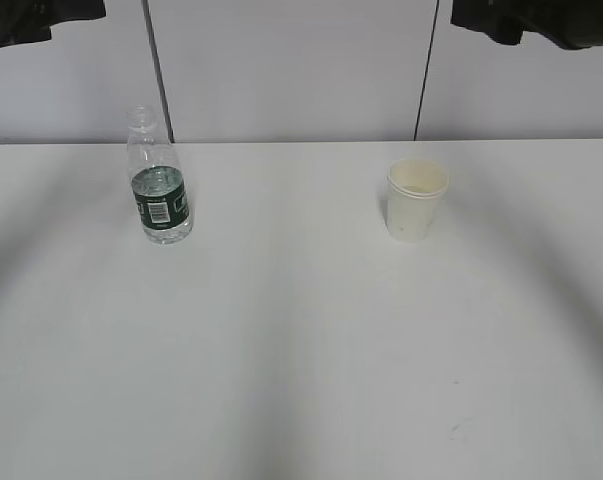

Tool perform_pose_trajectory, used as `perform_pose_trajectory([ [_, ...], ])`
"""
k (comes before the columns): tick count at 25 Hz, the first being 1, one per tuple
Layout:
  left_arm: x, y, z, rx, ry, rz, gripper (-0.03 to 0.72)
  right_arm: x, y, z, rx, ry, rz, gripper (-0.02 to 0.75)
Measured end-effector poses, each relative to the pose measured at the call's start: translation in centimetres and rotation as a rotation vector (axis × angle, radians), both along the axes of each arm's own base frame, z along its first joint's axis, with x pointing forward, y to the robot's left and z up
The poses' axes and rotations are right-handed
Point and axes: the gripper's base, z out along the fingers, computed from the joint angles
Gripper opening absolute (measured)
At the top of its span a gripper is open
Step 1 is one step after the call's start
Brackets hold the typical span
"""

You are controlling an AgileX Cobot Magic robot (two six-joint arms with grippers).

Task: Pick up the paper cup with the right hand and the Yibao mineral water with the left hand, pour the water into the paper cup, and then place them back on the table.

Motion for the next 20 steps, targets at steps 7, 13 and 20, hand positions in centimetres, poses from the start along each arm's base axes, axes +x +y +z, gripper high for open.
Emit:
perform_pose_trajectory([
  [7,-0.1,-0.1,0.2,-0.005,-0.001,-0.007,0.501,1.0,0.0,1.9,0.024,-0.014,-0.017,0.593],
  [13,-0.2,0.0,0.2,-0.010,0.004,-0.019,0.497,1.5,0.2,2.5,0.058,-0.012,-0.003,0.593],
  [20,-0.6,1.3,0.2,-0.041,0.032,-0.069,0.489,1.2,0.6,2.5,0.068,0.004,0.048,0.593],
])
